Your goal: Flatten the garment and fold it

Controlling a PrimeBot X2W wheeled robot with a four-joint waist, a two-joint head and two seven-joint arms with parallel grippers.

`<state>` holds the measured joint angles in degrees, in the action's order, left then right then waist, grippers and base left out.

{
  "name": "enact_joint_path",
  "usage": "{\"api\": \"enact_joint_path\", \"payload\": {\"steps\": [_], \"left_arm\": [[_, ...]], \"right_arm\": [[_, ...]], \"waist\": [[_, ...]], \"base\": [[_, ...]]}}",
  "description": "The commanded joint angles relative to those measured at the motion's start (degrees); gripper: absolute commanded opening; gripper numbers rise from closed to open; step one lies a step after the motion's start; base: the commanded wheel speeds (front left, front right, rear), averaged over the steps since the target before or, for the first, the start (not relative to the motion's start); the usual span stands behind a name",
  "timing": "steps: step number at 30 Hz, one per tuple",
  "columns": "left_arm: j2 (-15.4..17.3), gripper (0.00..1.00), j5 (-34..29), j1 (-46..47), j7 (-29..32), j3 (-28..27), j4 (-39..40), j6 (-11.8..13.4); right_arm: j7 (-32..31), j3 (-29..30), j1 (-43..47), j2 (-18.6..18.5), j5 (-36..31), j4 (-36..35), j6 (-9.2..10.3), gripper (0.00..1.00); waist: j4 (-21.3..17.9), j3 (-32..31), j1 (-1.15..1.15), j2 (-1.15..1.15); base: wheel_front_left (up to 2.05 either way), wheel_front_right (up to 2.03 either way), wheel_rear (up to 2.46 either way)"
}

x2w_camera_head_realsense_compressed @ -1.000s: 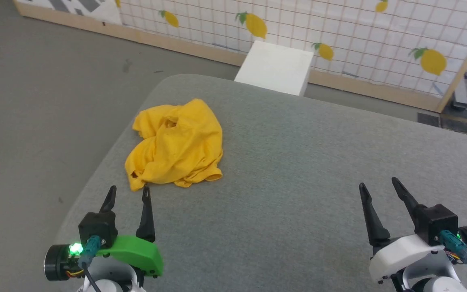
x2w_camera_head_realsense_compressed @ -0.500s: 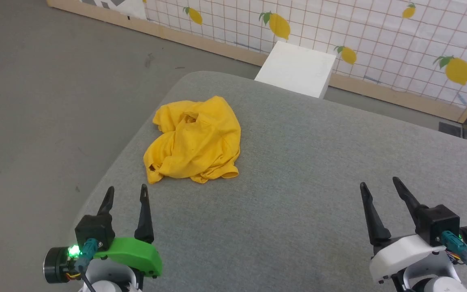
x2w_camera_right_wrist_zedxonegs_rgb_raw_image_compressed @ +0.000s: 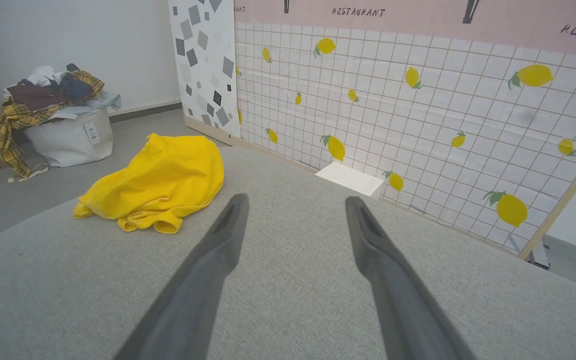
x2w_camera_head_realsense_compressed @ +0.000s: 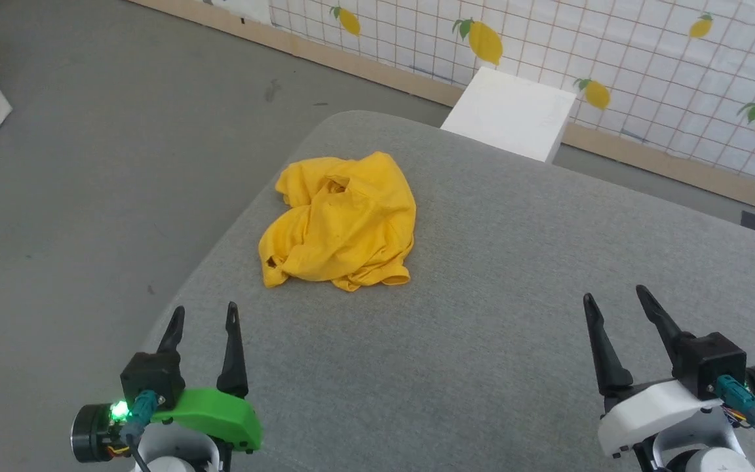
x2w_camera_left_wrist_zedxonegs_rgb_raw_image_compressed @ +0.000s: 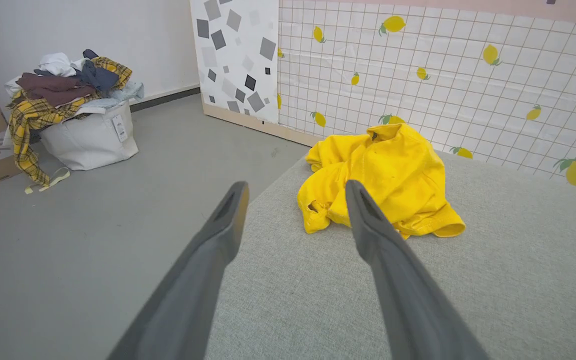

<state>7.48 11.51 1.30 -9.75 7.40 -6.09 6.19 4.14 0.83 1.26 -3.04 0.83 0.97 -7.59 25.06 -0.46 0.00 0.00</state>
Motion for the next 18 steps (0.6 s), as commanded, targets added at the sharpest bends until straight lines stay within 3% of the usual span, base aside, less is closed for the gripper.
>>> {"api": "enact_joint_path", "payload": {"steps": [1, 18], "left_arm": [[0.6, 1.0, 0.6, 0.3, -0.7, 0.3, -0.3, 0.6], [2.0, 1.0, 3.1, 0.5, -2.5, 2.5, -1.6, 2.3]], "right_arm": [[0.6, 0.2, -0.2, 0.1, 0.4, 0.2, 0.07, 1.0], [1.5, 0.3, -0.4, 0.1, 0.7, 0.7, 0.08, 1.0]], "waist": [[0.7, 0.0, 0.0, 0.0], [4.6, 0.3, 0.0, 0.0]], "base": [[0.0, 0.0, 0.0], [0.0, 0.0, 0.0]]}}
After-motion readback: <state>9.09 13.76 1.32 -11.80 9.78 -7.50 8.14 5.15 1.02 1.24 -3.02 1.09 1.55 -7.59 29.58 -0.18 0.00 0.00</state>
